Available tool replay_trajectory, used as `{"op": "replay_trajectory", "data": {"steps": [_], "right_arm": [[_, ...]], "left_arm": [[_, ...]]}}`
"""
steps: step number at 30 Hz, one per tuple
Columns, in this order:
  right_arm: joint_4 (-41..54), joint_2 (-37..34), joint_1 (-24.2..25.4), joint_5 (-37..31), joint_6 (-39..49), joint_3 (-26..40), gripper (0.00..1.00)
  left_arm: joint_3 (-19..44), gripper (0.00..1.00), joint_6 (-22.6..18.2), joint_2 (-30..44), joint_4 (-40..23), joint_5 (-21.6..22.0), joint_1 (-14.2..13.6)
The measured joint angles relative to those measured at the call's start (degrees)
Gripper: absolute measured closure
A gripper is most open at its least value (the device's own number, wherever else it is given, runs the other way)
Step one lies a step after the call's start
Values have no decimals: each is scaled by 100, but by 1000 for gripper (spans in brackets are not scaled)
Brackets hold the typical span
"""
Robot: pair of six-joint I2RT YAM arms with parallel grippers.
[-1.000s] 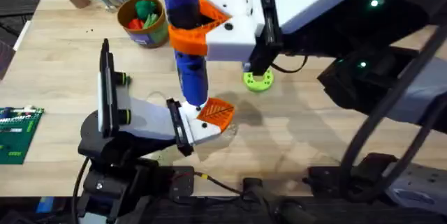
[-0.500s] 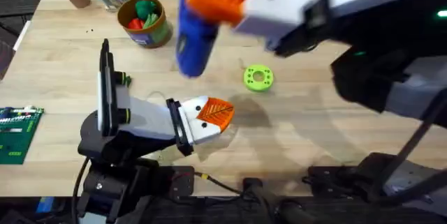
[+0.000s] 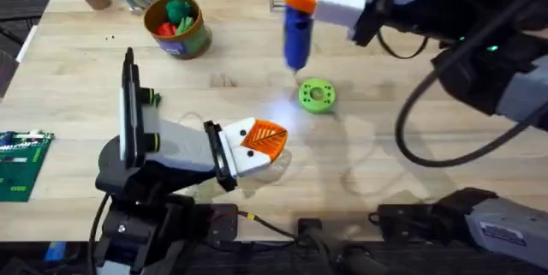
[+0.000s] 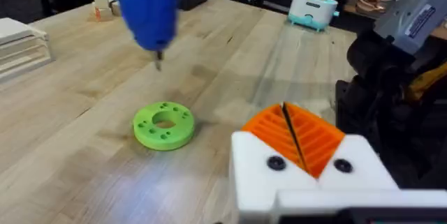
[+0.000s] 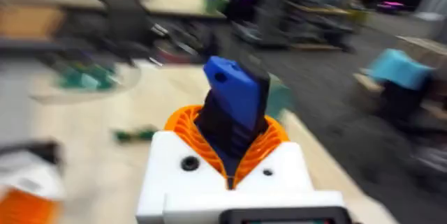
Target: Pick up the gripper from the table and insert it into the empty holder that is missing its gripper. Then pick up a screw, insert it into the mounting hole, and use the screwdriver to tighten it. Finally, clean up the table by picking up the vegetable and placing it into the bucket.
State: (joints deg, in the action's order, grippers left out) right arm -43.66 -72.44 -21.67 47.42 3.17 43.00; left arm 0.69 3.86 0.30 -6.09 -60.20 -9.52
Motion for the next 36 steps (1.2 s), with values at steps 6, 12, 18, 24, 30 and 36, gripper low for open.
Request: {"op": "replay_trajectory", "data": {"steps": [6, 12, 18, 24, 30, 36], "right_arm": [[1224, 0, 651, -934, 2144, 0, 972], [2268, 0, 933, -2203, 3763, 30, 972], [2741, -130, 935, -3196, 5258, 190, 972], [2730, -771, 937, -3829, 6274, 396, 972], [2747, -1575, 935, -3987, 6589, 461, 972], [2743, -1986, 937, -4016, 6652, 461, 972]], "left_arm": [[0, 997, 0, 1, 0, 0, 0], [0, 997, 2, 1, 0, 0, 0], [0, 997, 2, 1, 0, 0, 0], [0, 997, 0, 1, 0, 0, 0], [0, 997, 2, 0, 0, 0, 0], [0, 997, 0, -1, 0, 0, 0]]}}
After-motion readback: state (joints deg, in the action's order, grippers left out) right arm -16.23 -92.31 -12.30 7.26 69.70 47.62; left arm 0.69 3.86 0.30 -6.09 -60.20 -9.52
